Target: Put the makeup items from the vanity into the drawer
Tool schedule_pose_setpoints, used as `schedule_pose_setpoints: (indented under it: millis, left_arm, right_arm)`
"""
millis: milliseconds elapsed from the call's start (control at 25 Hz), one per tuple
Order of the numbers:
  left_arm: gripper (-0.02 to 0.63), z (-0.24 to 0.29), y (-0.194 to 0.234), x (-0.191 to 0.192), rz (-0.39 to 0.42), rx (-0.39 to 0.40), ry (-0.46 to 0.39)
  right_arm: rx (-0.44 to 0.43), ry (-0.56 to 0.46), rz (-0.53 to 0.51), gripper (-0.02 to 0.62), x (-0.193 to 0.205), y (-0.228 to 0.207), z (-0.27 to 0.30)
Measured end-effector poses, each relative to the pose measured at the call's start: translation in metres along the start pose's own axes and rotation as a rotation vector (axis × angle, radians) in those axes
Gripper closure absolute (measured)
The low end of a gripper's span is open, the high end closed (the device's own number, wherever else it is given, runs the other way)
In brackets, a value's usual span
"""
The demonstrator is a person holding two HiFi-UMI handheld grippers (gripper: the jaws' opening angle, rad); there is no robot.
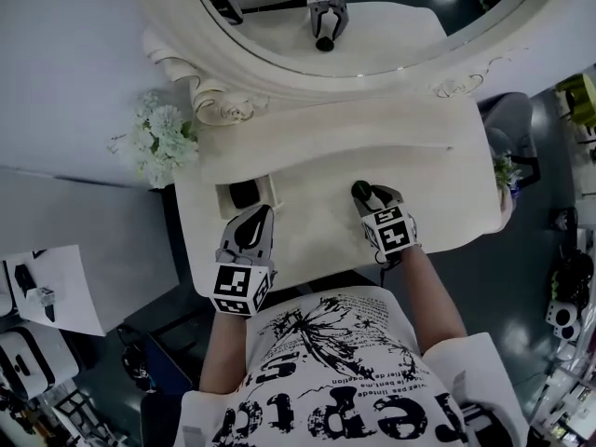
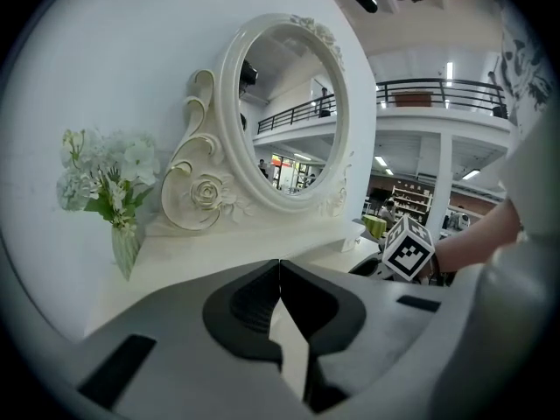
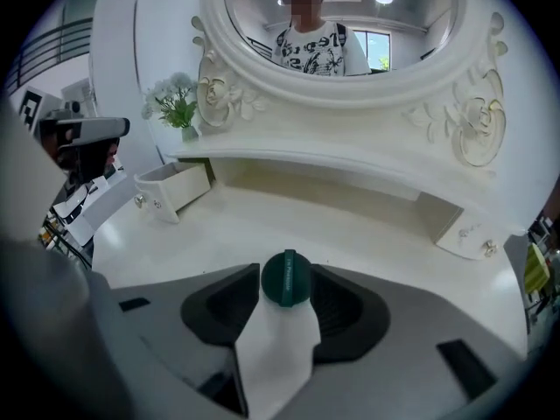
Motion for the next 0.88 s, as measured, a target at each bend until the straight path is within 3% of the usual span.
schedule_pose_setpoints:
  millis: [320, 400, 440, 680, 880]
  left_arm:
    - [0.586, 0.008, -0.014, 0.01, -0.008, -0.007, 0.024]
    - [0.586, 0.01, -0.017, 0.011, -0.012, -0.011, 0.021]
    - [0.586, 0.011, -0.018, 0.01, -0.012, -0.012, 0.019]
    - [0.586, 0.007, -0.019, 0.008, -0.006, -0.019, 0.013]
    - [0.586, -0.006, -0.012, 0.003, -0.005, -0.032, -0.014]
  right_arm:
    - [-0.043, 0.036, -0.012, 0.436, 0.007, -0.006, 0.018]
    - [-0.056, 0.043, -0.024, 0.477, 0.006, -0.006, 0.019]
    - [-0.06, 0.046, -0.033, 0.542, 0.006, -0.006, 0.019]
    - [-0.078, 0.043, -0.056, 0.552, 0.001, -0.004, 0.012]
    - [-0.093, -0.041, -0.059, 0.552, -0.027, 0.005, -0.008]
Point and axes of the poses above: the fingertips, and each gripper's own axes: z forward along the fingers, y to its left, x out of its underside, the point moved 8 cm from there along -z, backward along the fingers, and after that the axes turned 13 degrees about x, right-handed, at the moved point
